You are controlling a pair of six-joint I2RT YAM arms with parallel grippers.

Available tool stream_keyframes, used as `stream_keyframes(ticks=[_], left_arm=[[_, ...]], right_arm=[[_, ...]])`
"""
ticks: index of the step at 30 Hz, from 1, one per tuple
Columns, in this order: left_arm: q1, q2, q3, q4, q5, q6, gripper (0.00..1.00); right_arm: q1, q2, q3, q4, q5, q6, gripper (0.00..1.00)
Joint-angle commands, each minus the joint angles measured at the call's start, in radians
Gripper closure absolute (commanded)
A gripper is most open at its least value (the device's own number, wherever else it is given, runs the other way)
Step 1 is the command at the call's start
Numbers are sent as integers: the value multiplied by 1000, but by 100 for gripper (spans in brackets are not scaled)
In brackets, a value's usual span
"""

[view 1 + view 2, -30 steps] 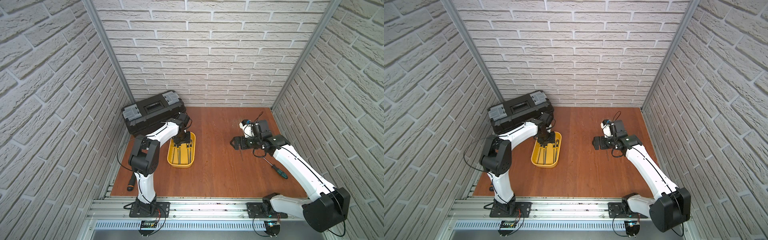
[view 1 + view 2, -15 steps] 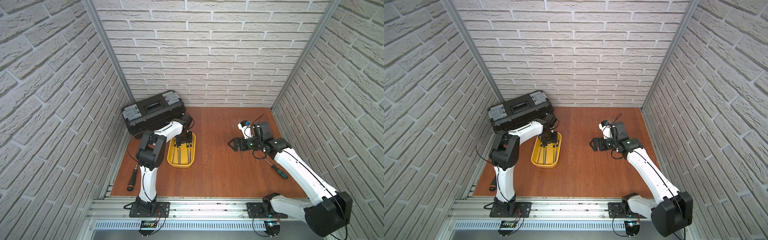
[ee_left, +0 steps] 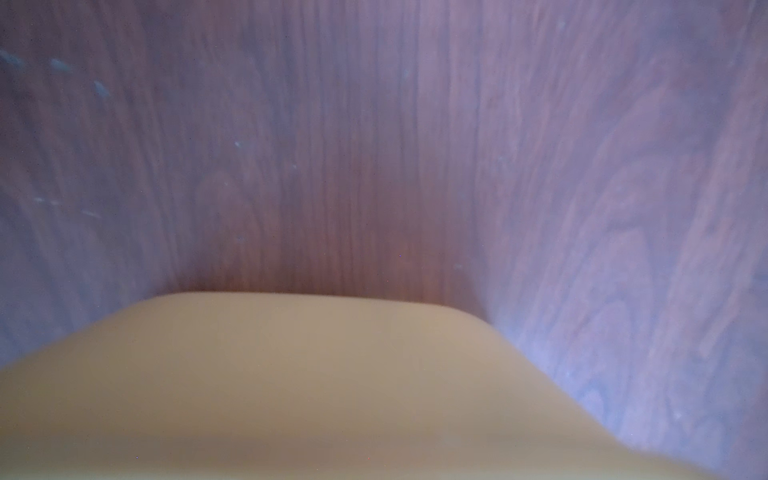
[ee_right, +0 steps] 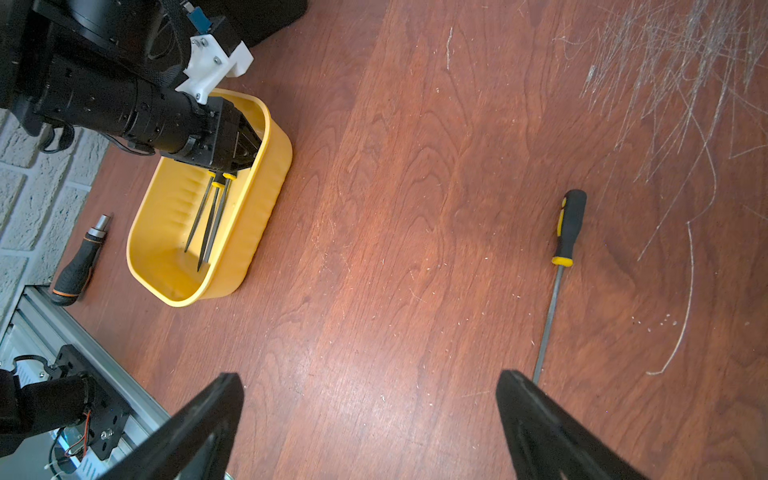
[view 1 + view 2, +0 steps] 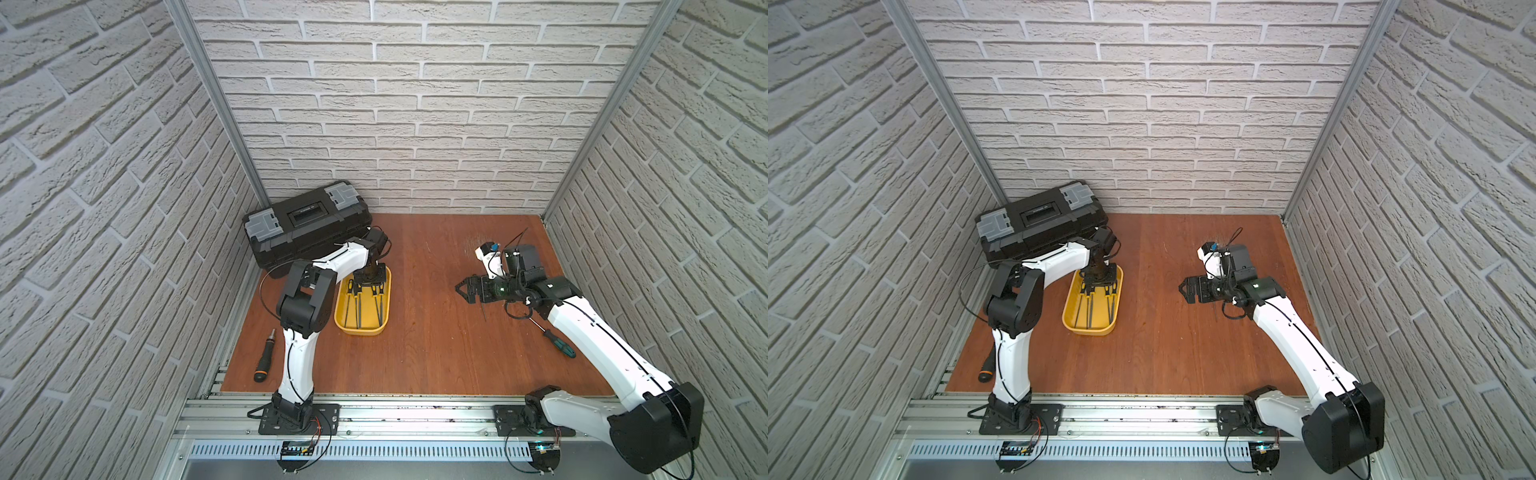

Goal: Take the file tool out of the storage box
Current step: Pick up the file tool from the storage box.

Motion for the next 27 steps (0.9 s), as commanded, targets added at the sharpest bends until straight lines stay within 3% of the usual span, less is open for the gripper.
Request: stream_keyframes(ticks=[1, 11, 17, 27], left_arm=[[-7, 15, 0, 12, -10, -2, 79], [0, -132, -97, 101, 104, -8, 83], [14, -256, -121, 117, 188, -41, 82], [23, -416, -118, 156, 287, -112, 82]], right_arm=[[3, -24, -5, 26, -4, -11, 0], [5, -26, -35, 92, -185, 33, 0], [45, -13, -85, 225, -247, 133, 9], [302, 122, -54, 370, -99, 238, 28]])
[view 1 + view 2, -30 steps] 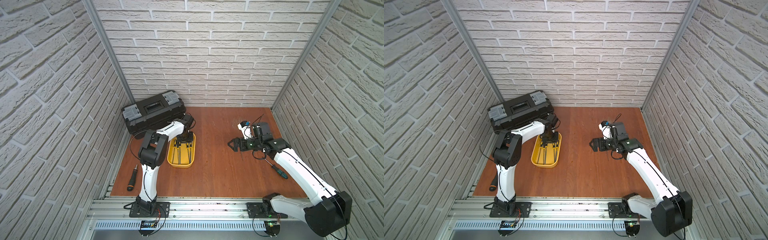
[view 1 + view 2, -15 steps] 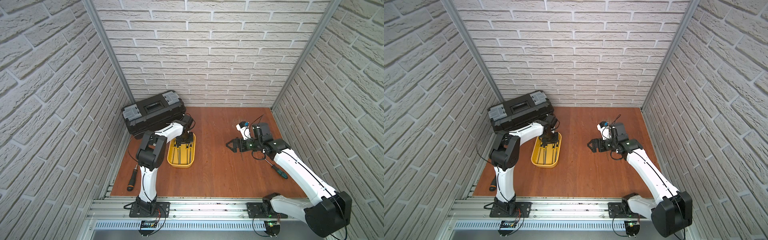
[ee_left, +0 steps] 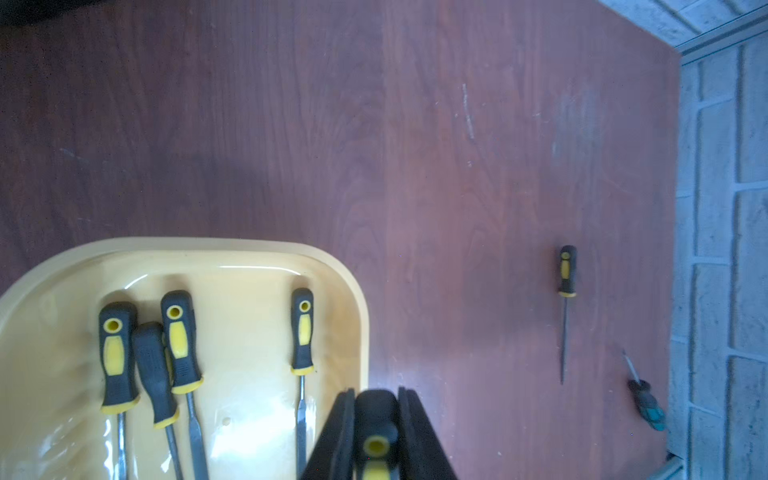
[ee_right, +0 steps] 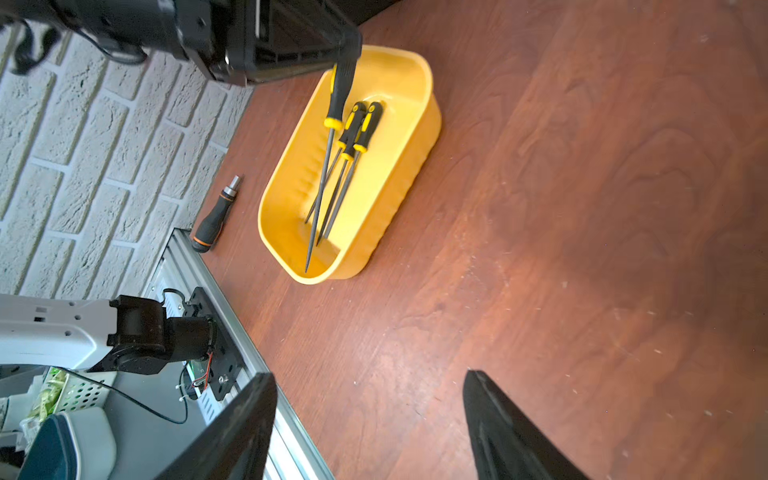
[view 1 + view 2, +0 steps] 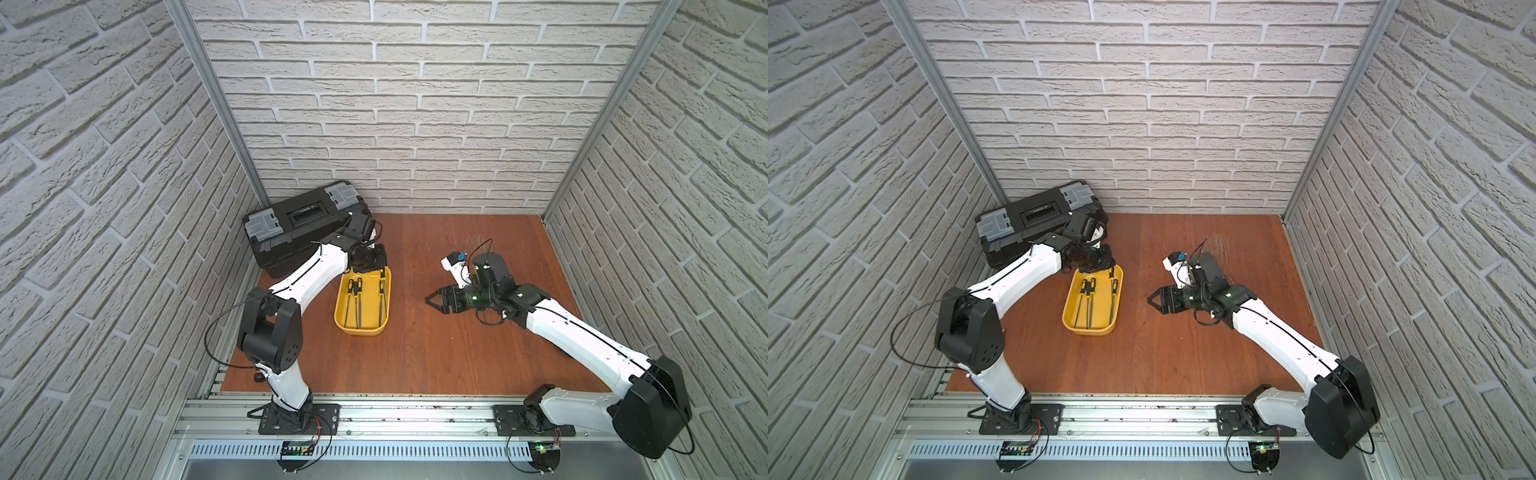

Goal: Take the file tool out of the storage box
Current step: Pick up the file tool from the storage box.

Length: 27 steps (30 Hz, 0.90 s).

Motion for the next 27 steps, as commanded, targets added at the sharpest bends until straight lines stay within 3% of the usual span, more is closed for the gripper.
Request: stream_keyframes(ticks=[1, 12, 27], left_arm=[[5, -43, 0, 37, 54, -35, 82], [6, -66, -16, 97, 139, -91, 82], [4, -82, -38, 148, 192, -140, 81]], right_arm=[[62, 41, 39, 98, 66, 51, 29], [175, 161, 128, 148, 144, 88, 44], [207, 254, 181, 196, 162, 106, 66]])
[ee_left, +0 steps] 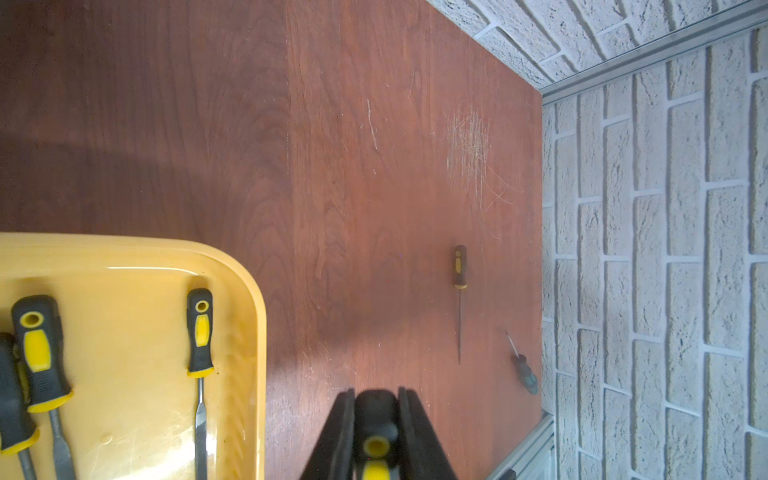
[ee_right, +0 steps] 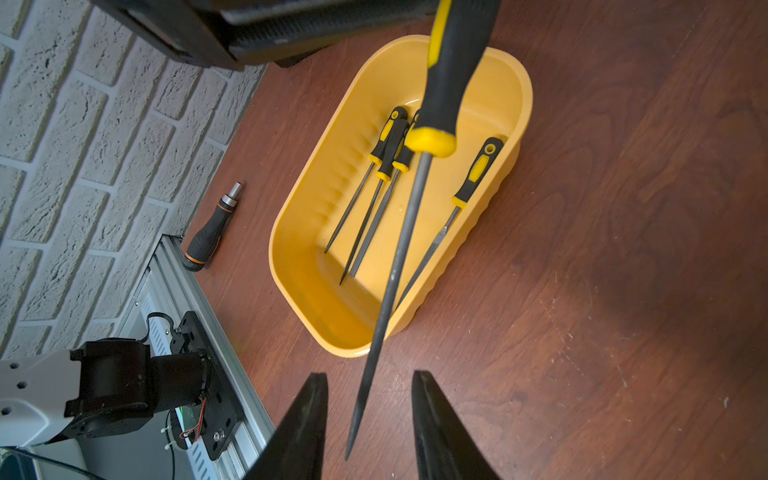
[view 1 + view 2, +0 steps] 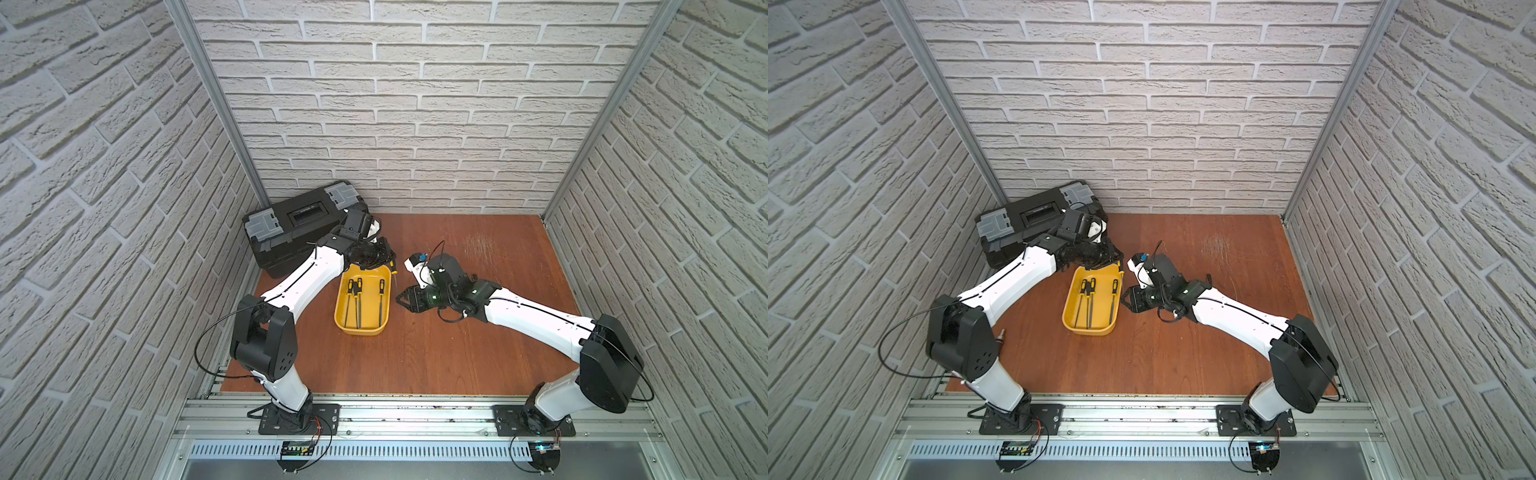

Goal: Take the file tool out of the storage box
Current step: Pick up the file tool from the storage box.

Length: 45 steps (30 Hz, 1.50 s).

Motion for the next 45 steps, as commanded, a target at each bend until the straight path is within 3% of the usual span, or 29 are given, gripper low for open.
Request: stream_keyframes(ticks=[1, 13, 27, 45], left_arm=[[3, -40, -16, 45, 25, -15, 81], [4, -46, -15, 50, 33, -24, 81], [24, -66, -23, 50, 34, -27, 81], [45, -81, -39, 65, 46, -31, 79]], right_arm=[[9, 3, 37, 47, 16, 7, 67], [12, 18, 52, 35, 10, 4, 80], [15, 26, 51, 20, 10, 2, 81], [16, 40, 68, 6, 12, 2, 97]])
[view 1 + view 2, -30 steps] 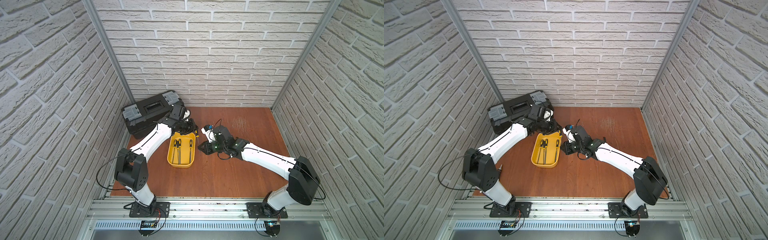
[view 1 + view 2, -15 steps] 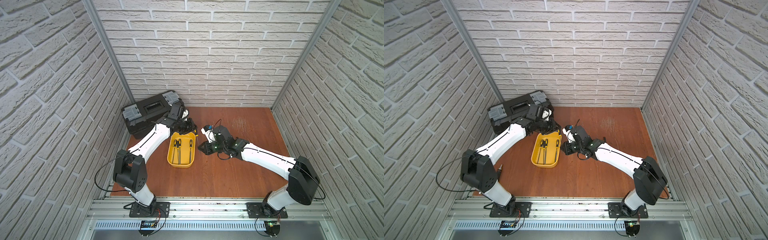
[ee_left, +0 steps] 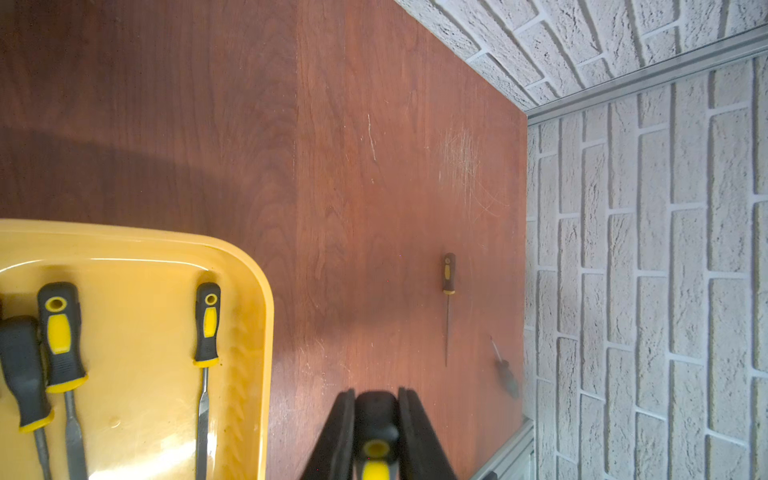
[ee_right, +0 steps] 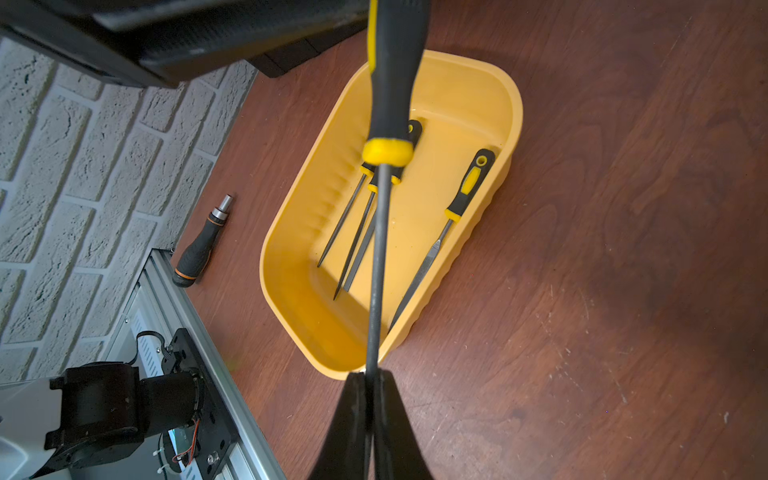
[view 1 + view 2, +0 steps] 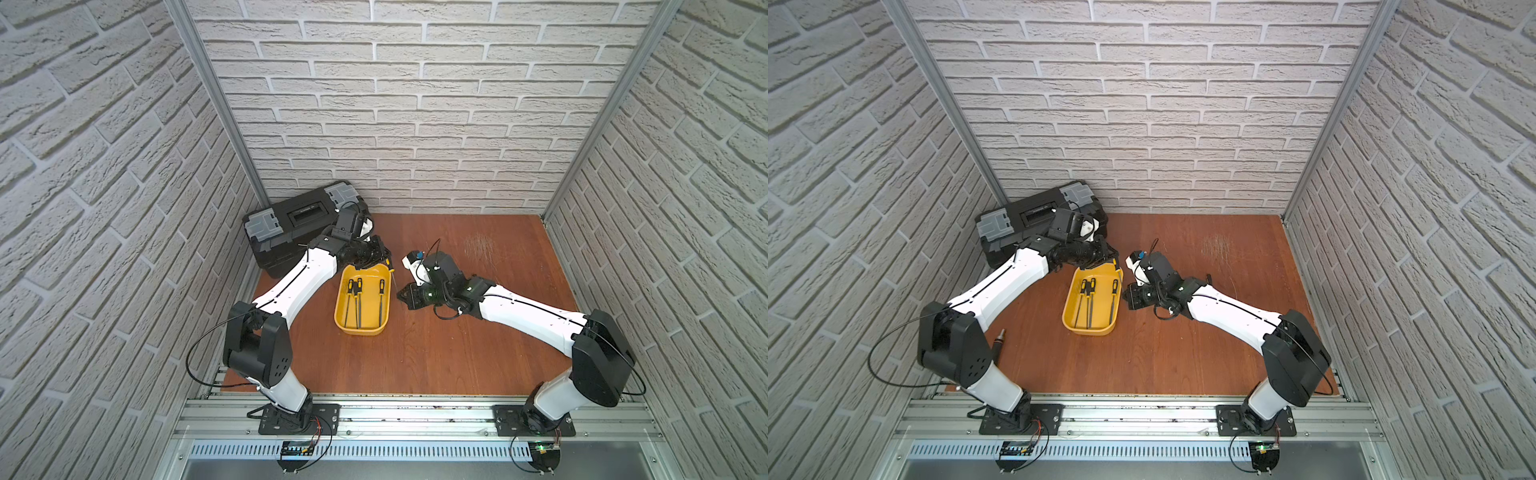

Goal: Take the file tool out of the storage box
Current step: Pick up the file tool from the storage box.

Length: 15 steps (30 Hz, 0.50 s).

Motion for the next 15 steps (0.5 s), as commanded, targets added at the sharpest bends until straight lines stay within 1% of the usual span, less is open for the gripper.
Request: stream_keyframes(ticks=[1, 3, 8, 10, 12, 15], left_arm=[[6, -33, -10, 61, 23, -3, 78], [7, -33, -12, 61, 23, -3, 75], [19, -39, -11, 55, 26, 5, 55], [25, -41, -8, 48, 26, 14, 49], [32, -45, 2, 24, 15, 32, 46], [33, -51, 25, -41, -33, 84, 37]], right_arm=[[13, -1, 33, 10, -16, -19, 97], [12, 1, 36, 2, -10, -20, 97], [11, -9, 48, -42, 30, -37, 97], [11, -17, 56, -75, 53, -50, 97], [7, -25, 61, -111, 83, -60, 97], [-3, -45, 64, -181, 144, -76, 97]])
